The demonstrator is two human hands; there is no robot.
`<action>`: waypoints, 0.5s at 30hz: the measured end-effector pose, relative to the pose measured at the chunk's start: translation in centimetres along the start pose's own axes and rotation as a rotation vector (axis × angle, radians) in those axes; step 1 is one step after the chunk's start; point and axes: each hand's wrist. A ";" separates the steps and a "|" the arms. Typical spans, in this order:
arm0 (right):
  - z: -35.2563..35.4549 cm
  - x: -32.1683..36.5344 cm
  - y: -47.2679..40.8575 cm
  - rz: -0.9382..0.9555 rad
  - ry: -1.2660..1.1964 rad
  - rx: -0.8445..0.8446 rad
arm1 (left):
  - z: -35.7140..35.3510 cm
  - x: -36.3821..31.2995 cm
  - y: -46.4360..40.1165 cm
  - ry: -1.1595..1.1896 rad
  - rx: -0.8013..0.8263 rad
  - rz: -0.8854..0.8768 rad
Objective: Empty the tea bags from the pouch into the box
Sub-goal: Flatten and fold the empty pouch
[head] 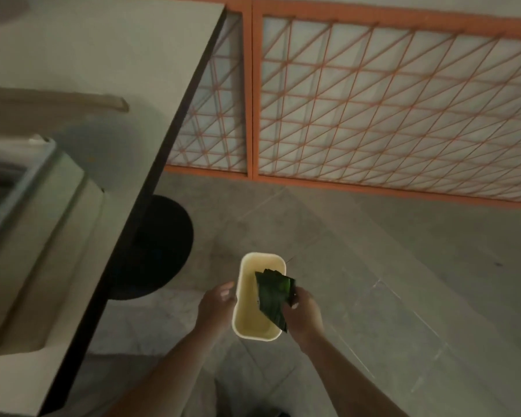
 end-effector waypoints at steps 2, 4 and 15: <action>-2.7 -1.8 -2.1 0.005 0.060 0.027 | -0.9 1.0 -1.6 -0.063 -0.032 -0.045; -5.0 -3.3 -3.8 -0.009 0.105 0.062 | -1.7 1.8 -3.0 -0.127 -0.070 -0.100; -10.1 -5.9 -5.4 -0.063 0.169 0.280 | -3.5 4.0 -6.1 -0.128 -0.062 -0.194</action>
Point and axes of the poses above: each hand's wrist, its own y-axis away from the middle knuckle, its own z-axis out of the back of the hand, x = y × z, and after that the axes turned 6 degrees about -x, right-handed
